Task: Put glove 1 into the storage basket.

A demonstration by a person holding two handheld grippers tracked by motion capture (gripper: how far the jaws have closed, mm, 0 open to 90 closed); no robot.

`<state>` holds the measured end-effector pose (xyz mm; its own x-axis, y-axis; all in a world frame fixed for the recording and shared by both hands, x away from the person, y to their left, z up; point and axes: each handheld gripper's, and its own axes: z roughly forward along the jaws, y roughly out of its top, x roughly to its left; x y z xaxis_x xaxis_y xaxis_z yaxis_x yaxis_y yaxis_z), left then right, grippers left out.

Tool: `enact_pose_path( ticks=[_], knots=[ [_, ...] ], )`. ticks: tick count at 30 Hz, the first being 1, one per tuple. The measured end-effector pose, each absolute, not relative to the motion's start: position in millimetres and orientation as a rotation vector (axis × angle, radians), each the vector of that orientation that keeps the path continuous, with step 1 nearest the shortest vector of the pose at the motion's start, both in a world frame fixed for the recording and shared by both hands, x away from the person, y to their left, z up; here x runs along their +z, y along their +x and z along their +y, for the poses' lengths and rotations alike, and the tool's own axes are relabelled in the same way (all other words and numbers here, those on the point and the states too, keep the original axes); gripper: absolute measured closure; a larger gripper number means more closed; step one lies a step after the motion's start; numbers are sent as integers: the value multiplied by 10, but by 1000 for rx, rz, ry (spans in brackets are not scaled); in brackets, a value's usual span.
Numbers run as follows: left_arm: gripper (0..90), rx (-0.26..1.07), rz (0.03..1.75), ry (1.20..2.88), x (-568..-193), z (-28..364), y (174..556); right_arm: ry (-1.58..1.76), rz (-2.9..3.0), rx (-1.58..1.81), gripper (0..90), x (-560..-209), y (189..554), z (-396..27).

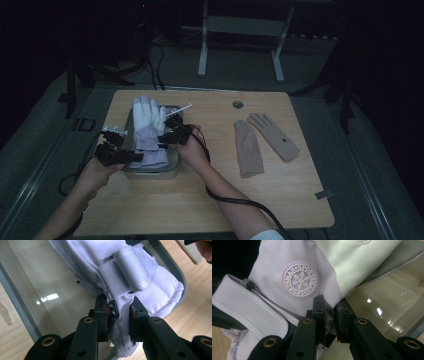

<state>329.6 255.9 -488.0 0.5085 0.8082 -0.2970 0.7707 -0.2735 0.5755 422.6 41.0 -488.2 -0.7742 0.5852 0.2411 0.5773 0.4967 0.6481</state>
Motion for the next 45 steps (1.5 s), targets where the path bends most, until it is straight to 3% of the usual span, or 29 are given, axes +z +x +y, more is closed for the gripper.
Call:
enact_pose_path(
  ticks=[11,18,24,29,33,45],
  knots=[
    [719,-3,1312,2110,-5003,2495,3386,1125,2795,956,800,-5045,4254,445],
    [655,-2,1320,2147,-5024,2449,3414,1134,2808,866,787,-5081,4273,490],
    [579,78,1334,2167,-5014,2431,3403,1116,2787,862,644,-5023,4277,492],
    [521,201,1329,2142,-4979,2451,3345,1039,2756,918,449,-4914,4261,467],
    [496,254,1338,2102,-4917,2469,3318,1018,2749,961,436,-4798,4248,422],
    [530,243,1224,2026,-4681,2233,3197,957,2742,1024,454,-4582,4179,243]
  ],
)
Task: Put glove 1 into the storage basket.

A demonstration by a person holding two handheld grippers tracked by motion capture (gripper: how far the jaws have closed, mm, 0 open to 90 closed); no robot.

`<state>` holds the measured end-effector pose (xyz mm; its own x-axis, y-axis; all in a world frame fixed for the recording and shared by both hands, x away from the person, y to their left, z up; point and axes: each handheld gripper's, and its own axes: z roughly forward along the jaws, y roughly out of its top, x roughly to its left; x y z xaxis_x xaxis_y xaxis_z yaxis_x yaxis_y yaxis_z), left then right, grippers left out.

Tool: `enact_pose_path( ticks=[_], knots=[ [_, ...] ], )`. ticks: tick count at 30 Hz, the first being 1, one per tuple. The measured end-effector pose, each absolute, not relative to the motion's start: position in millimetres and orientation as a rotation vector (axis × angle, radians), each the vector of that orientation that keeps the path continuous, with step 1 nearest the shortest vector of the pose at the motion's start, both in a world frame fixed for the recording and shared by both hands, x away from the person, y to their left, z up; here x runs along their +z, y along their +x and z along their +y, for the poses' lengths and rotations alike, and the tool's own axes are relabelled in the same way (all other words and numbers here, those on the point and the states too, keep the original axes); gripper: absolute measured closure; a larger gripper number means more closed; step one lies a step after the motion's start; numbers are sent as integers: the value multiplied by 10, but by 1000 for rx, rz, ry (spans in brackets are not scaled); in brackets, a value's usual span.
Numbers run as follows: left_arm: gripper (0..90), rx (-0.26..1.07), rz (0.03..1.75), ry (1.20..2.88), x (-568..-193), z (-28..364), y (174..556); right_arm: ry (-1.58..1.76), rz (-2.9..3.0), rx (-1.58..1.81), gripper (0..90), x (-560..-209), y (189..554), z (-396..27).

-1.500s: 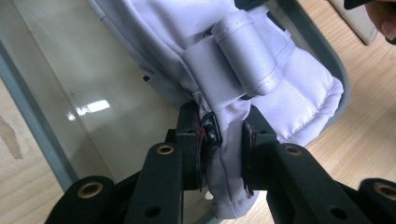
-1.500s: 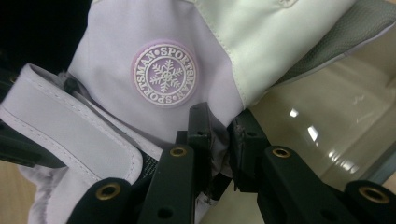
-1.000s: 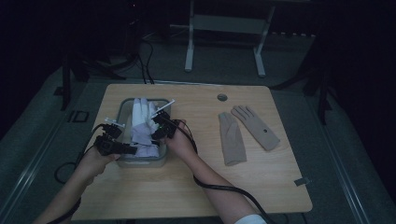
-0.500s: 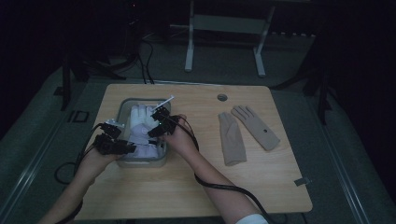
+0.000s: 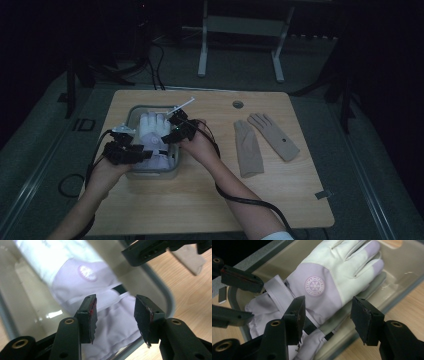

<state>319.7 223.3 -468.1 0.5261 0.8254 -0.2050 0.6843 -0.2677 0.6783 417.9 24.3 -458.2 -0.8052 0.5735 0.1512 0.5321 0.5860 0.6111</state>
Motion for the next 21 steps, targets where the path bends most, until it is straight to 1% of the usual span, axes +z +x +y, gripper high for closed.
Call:
enact_pose_path(
  ticks=[9,11,14,19,21],
  knots=[
    [530,238,1114,1998,-4588,1958,3150,950,2683,1092,435,-4448,4154,-102],
    [566,228,1081,1992,-4585,1894,3146,950,2667,1101,435,-4420,4150,-183],
    [565,246,1044,1988,-4572,1782,3132,941,2641,1103,435,-4382,4144,-323],
    [552,239,983,1999,-4574,1559,3117,926,2610,1081,435,-4337,4118,-563],
    [519,232,964,2011,-4585,1462,3119,921,2601,1075,435,-4324,4109,-667]
  ],
)
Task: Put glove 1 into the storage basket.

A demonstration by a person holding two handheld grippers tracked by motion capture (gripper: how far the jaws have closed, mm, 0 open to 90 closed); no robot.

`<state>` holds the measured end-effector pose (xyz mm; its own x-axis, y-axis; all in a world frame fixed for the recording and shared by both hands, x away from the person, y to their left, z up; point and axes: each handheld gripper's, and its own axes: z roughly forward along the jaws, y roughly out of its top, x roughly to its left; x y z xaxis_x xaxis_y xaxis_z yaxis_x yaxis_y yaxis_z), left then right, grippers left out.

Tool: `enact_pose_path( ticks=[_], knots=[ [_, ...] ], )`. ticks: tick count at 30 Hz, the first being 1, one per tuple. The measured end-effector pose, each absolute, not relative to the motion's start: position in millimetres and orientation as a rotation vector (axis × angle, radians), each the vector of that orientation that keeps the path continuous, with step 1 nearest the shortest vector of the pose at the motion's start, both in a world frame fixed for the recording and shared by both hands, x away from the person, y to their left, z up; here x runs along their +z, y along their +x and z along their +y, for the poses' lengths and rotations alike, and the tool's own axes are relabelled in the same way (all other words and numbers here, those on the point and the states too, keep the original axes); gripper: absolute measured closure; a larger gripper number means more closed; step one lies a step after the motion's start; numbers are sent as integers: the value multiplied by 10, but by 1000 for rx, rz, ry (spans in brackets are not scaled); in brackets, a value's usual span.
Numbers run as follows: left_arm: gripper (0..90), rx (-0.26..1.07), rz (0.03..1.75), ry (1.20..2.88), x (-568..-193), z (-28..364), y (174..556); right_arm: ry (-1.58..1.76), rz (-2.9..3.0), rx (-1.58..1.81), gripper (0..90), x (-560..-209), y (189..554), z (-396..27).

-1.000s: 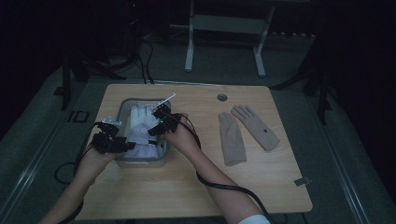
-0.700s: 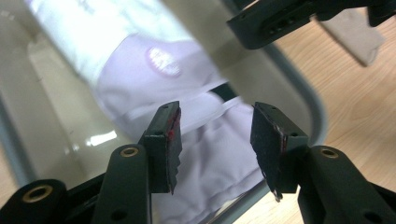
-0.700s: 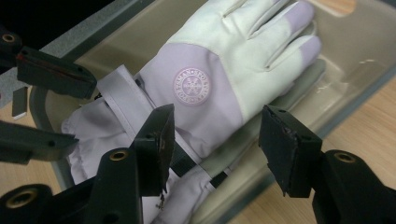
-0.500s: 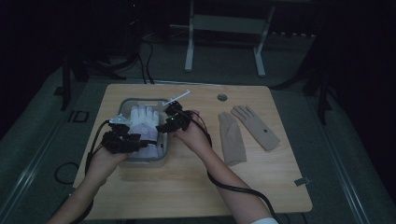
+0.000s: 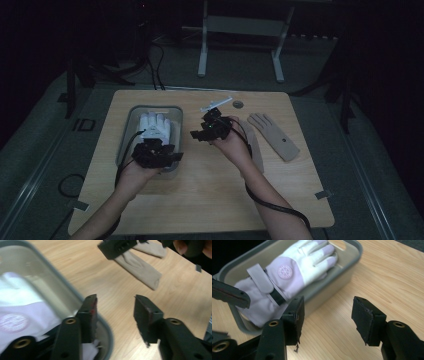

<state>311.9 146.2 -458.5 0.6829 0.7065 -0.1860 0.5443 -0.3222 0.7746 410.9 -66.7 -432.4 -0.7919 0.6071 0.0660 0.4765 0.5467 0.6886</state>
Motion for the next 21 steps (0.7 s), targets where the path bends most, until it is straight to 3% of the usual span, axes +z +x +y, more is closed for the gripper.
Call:
enact_pose_path(
  ticks=[21],
  knots=[
    [411,188,815,2049,-4849,741,3109,991,2492,1036,392,-4498,3977,-1770]
  ],
)
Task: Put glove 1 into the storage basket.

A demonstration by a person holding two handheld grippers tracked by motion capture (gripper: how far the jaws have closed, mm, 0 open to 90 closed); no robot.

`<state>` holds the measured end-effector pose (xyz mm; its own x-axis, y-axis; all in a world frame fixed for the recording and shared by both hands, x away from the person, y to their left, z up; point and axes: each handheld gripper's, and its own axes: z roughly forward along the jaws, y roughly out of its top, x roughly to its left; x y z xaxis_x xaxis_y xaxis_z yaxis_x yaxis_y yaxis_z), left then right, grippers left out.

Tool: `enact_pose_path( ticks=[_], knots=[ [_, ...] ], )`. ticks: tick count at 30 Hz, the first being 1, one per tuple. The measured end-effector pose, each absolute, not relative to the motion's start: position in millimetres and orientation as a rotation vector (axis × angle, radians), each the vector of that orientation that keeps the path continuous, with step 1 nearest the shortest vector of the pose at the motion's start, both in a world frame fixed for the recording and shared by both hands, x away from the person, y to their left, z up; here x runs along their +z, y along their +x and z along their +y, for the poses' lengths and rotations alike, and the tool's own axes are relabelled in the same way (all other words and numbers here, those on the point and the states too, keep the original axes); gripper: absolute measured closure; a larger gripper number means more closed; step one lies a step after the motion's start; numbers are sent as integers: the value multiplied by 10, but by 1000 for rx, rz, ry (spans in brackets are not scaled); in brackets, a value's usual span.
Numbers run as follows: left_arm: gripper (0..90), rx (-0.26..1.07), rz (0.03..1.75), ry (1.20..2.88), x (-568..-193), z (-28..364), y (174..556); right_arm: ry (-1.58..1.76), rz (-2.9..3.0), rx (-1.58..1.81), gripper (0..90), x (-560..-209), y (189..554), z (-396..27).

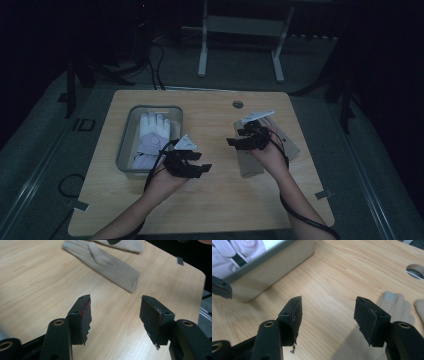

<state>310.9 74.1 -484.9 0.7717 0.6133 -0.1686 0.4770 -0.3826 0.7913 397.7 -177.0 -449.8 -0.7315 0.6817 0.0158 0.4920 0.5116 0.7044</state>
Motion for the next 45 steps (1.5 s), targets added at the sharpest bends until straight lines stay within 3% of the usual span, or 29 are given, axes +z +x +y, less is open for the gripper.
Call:
enact_pose_path(
  ticks=[8,9,12,18,33,45],
  knots=[
    [341,188,769,2076,-4967,587,3066,1022,2480,1028,393,-4700,3957,-2036],
    [260,162,755,2085,-5041,531,3052,1031,2475,1029,393,-4773,3950,-2109],
    [174,154,728,2091,-5099,492,3028,1045,2467,1055,390,-4849,3937,-2201],
    [84,153,712,2075,-5237,439,2963,1054,2465,1045,327,-5038,3909,-2352],
    [66,227,614,1985,-5656,490,2710,996,2440,1027,325,-5319,3873,-2536],
    [66,305,618,1881,-5775,615,2673,1011,2421,1000,347,-5438,4212,-2403]
  ],
)
